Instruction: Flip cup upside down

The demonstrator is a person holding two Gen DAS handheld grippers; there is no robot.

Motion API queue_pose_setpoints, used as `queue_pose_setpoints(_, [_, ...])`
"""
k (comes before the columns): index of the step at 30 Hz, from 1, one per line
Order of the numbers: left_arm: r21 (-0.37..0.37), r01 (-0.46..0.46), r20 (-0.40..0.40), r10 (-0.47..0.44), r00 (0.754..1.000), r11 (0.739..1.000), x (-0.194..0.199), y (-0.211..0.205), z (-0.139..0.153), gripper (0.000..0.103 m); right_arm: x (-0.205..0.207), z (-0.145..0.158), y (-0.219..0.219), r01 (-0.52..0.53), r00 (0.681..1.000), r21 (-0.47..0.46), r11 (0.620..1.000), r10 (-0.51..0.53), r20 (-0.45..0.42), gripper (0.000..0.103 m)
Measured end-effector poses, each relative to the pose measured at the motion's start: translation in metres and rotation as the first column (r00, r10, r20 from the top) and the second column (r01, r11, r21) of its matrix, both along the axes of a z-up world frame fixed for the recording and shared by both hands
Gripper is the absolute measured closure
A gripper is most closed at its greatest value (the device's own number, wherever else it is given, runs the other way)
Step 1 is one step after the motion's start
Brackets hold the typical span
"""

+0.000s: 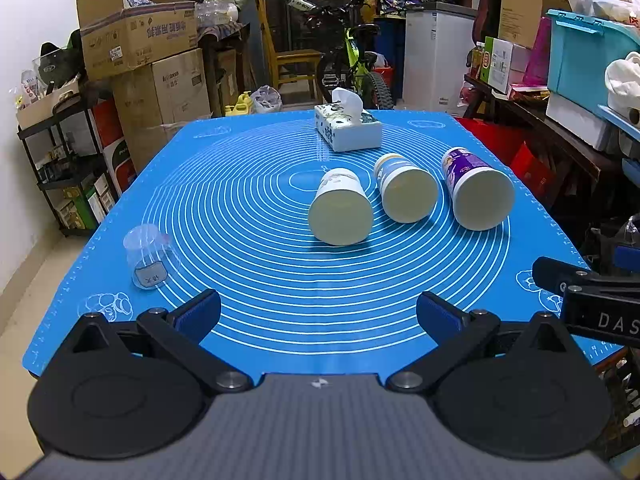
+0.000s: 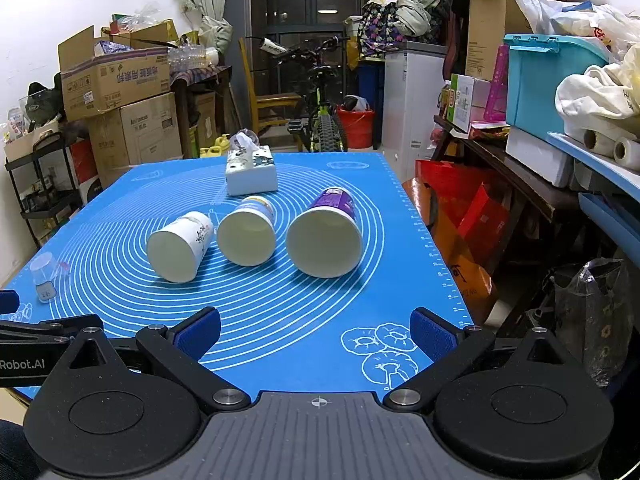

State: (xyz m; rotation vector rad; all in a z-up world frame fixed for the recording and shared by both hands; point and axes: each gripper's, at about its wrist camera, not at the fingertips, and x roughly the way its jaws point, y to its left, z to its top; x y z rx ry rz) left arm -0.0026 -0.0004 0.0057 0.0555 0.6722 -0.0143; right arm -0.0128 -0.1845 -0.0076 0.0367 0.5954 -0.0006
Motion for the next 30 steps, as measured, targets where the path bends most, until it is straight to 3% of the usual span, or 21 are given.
queue_pose_setpoints(30, [0.004,0.005,0.001,-0.005,1.000,1.000,-0.0011,-0.0022,-0.0018,0.000,-0.0014,0.0011,-0.0023,0.004,1.000,0.001,1.000,-0.004,-0.002,0.002])
